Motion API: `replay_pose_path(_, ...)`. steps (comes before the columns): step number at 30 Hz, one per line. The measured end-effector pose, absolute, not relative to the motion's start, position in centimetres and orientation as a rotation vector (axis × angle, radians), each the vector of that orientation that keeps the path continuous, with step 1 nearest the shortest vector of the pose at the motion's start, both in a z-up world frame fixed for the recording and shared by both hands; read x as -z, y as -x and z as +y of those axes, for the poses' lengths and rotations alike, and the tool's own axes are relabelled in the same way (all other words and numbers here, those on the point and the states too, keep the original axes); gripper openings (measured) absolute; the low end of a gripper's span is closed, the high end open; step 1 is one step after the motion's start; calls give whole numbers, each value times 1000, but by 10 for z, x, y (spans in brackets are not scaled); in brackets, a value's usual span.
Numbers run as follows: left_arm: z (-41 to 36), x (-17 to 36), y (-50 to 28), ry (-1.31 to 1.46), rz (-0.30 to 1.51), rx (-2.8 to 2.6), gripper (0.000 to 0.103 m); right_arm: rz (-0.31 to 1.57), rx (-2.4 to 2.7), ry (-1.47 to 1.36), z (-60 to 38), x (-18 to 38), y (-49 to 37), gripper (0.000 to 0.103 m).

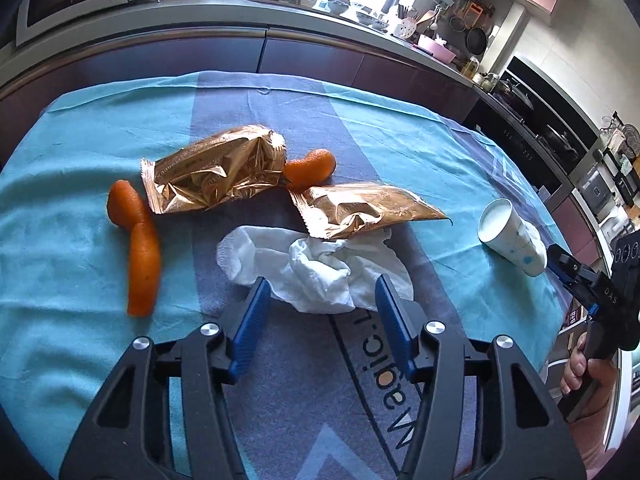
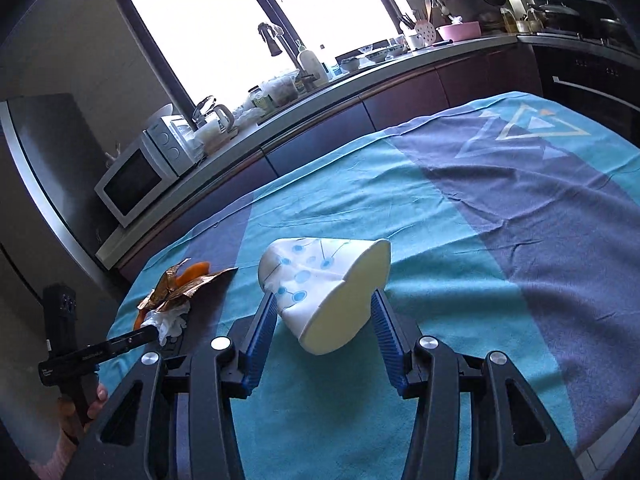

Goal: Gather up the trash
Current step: 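Grasp the tipped paper cup with the right tool while the left tool grasps the white plastic bag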

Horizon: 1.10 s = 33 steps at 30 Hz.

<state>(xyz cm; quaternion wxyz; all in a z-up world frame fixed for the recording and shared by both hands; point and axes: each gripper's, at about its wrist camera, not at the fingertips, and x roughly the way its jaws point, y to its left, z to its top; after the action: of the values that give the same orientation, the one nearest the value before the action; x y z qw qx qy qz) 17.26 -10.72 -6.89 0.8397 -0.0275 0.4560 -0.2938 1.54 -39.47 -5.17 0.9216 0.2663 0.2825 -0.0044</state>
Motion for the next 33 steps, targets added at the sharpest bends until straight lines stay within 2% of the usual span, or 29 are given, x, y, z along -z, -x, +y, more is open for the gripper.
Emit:
replay_pose_path(7,-108,71,-172,79,981,619,16,583,-72,-560,-385,53,-22,18)
replay_pose_path(8,-107,70,-170,77,977,616,15,581,-79,-556,-383,52,-22,16)
replay_pose_path(10,-106,68,-166,72,967,621,13,578,-92,-540,-378,50,-22,10)
replay_pose_path(15,-101,64,-154,66,948,635,10,557,-106,-509,-367,41,-19,5)
replay_pose_path(33,-25,30,-104,73,825,602,10,514,-306,-410,-297,5,-28,5)
